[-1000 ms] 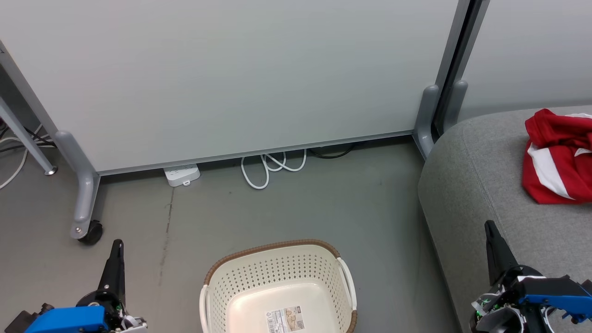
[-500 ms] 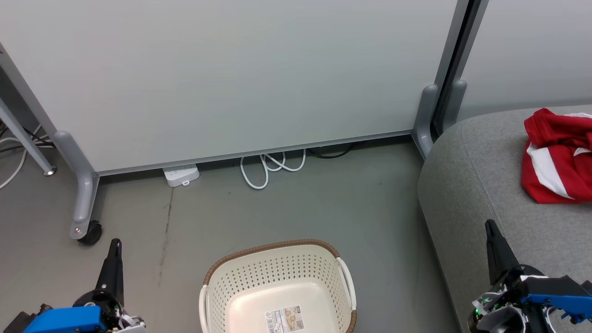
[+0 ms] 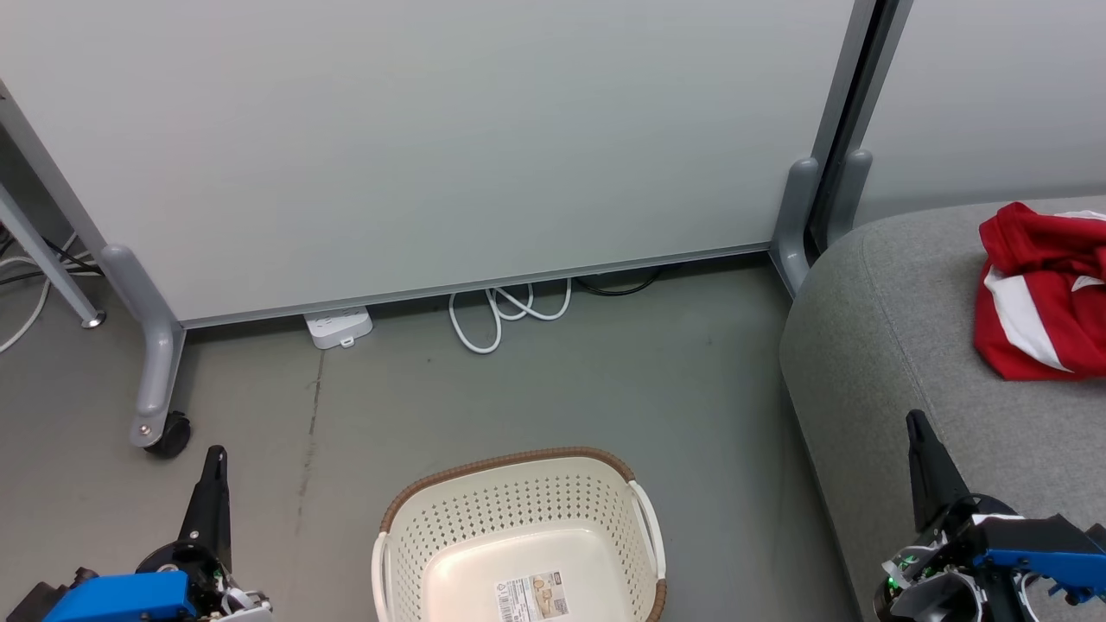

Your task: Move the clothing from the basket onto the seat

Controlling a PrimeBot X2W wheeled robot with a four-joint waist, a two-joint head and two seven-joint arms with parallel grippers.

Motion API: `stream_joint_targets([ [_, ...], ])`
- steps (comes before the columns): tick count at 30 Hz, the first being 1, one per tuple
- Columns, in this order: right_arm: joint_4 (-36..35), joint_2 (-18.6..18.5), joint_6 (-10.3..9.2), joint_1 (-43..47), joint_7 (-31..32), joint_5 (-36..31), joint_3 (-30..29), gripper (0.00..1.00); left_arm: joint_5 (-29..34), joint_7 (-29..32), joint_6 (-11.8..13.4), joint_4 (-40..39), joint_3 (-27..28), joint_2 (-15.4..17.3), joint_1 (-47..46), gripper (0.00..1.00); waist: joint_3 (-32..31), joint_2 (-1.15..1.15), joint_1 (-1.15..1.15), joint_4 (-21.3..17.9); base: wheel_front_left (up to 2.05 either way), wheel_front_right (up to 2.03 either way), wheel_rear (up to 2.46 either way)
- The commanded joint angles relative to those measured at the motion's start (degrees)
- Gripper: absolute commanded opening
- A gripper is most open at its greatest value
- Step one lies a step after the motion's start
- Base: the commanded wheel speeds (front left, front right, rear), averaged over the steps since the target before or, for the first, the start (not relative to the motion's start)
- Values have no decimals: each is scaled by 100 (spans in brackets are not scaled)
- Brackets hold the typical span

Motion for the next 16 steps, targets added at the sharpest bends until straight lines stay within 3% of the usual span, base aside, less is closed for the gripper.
stream_joint_targets([
  [1,-21,-1,-2,-58,20,18,-8,0,-17,17,-36,-22,7,29,-69,0,0,0,0,1,0,0,0],
  [16,-21,-1,-2,-58,20,19,-8,0,-17,17,-36,-22,6,30,-69,0,0,0,0,1,0,0,0],
])
